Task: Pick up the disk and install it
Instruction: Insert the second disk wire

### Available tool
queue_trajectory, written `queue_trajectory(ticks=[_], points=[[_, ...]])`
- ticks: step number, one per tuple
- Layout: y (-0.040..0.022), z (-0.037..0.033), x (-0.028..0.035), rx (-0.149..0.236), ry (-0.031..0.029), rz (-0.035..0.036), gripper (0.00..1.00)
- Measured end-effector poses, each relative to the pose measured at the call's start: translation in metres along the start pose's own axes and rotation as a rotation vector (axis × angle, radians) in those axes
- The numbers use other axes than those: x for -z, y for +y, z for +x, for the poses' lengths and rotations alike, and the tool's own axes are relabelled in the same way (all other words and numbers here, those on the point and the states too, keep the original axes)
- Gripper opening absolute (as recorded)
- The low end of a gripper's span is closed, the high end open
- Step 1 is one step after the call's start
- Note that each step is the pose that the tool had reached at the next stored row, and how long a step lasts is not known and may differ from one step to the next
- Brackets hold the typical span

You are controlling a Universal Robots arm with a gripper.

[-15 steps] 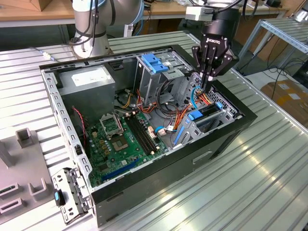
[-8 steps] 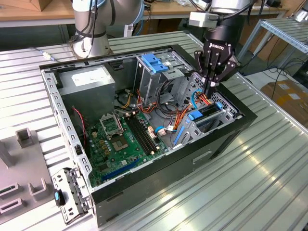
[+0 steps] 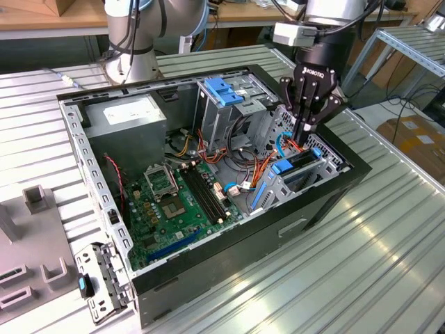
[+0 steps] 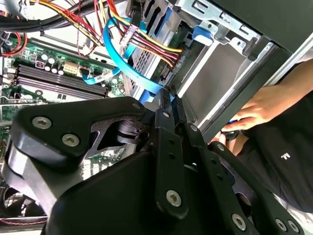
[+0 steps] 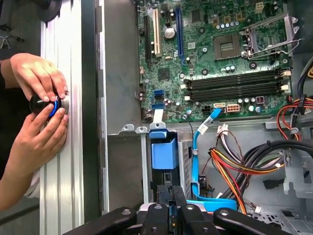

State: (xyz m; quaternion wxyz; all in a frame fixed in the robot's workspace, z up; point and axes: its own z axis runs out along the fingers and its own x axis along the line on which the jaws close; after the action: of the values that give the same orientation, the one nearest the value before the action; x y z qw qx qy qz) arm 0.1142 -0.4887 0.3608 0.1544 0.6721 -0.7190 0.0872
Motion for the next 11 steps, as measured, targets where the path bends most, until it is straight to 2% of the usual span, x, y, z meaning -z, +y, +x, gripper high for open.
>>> queue_trajectory(ticks=[9,11], points=[[0.0051,0.0041,-0.0051,0.014,-0.0133,0.0274,0.16],[0.0066,0.0053,-0.0068,0.018,-0.0174,0.0374,0.16]])
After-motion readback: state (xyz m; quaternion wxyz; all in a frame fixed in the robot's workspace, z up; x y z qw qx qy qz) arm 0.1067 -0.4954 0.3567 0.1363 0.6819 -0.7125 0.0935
